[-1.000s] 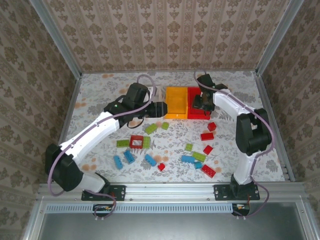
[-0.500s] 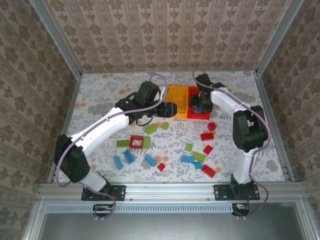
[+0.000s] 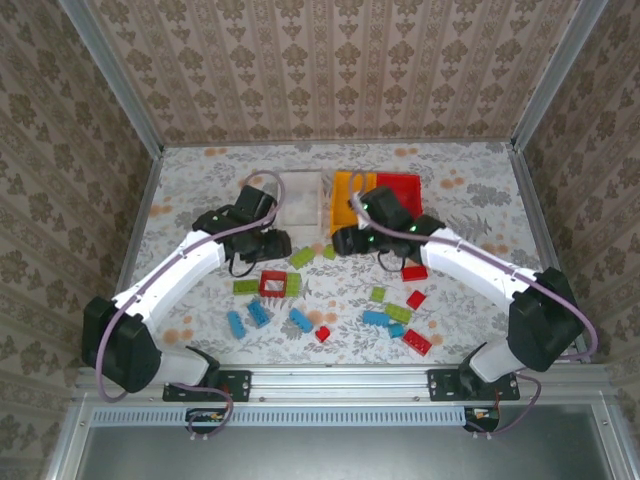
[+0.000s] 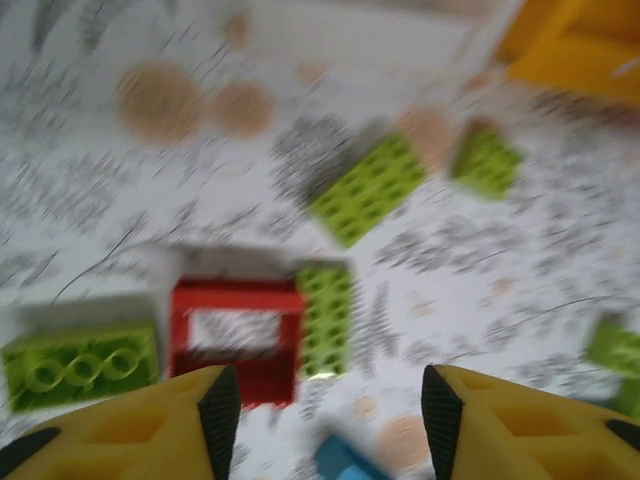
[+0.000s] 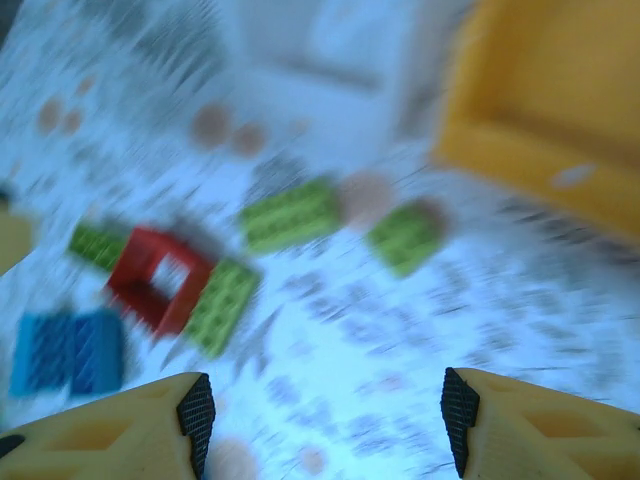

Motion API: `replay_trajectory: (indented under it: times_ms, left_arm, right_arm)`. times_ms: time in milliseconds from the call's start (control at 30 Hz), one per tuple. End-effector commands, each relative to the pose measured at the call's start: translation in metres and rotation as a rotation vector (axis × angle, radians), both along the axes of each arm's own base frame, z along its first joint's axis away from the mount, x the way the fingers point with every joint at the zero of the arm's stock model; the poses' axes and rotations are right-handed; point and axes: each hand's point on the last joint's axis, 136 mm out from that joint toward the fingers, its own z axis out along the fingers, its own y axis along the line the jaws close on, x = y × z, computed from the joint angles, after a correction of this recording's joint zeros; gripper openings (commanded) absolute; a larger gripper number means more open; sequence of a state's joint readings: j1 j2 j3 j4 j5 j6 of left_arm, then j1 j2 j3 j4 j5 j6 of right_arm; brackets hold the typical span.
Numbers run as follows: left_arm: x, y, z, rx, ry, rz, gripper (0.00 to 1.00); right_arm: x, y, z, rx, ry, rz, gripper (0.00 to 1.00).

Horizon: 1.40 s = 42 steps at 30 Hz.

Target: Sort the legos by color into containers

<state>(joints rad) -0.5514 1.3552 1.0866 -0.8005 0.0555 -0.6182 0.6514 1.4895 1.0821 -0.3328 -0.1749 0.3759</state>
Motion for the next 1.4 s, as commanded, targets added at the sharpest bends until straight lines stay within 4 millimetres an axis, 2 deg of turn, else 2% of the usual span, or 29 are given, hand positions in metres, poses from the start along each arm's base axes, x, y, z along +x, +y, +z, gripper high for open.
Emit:
replay_trajectory:
  times_ms: [0,67,167,300,333,433,767,1233,1367]
  left_arm:
    - [-0.023,0.029,-0.030,0.114,0.130,-0.018,0.47]
    - [-0.026,0.035,-0.043,0.132,0.175,-0.038,0.43]
    - [-0.023,0.035,-0.057,0.140,0.207,-0.087,0.39]
    - [-0.013,0.034,-0.068,0.169,0.219,-0.129,0.36]
    - [-0.007,0.041,-0.070,0.164,0.222,-0.104,0.36]
    - [0.000,0.043,-0.077,0.171,0.239,-0.113,0.35]
    - [0.001,0.038,-0.089,0.153,0.260,-0.161,0.33]
    - [0.006,0.036,-0.101,0.177,0.279,-0.193,0.21]
    - [0.002,0.038,-0.101,0.201,0.284,-0.201,0.24]
  right_arm:
    - [-0.029,0.033,-0.003,0.086,-0.017,0.171,0.65]
    - [-0.043,0.044,-0.005,0.117,-0.012,0.223,0.65]
    - [-0.053,0.052,-0.005,0.135,-0.007,0.261,0.65]
    - [-0.054,0.055,-0.010,0.121,0.022,0.266,0.65]
    - [-0.054,0.055,-0.011,0.117,0.027,0.265,0.65]
    - [-0.053,0.053,-0.012,0.106,0.029,0.255,0.65]
    - [-0.051,0.050,-0.018,0.087,0.043,0.224,0.65]
    - [-0.046,0.049,-0.022,0.073,0.052,0.197,0.65]
    - [-0.046,0.048,-0.022,0.070,0.054,0.193,0.65]
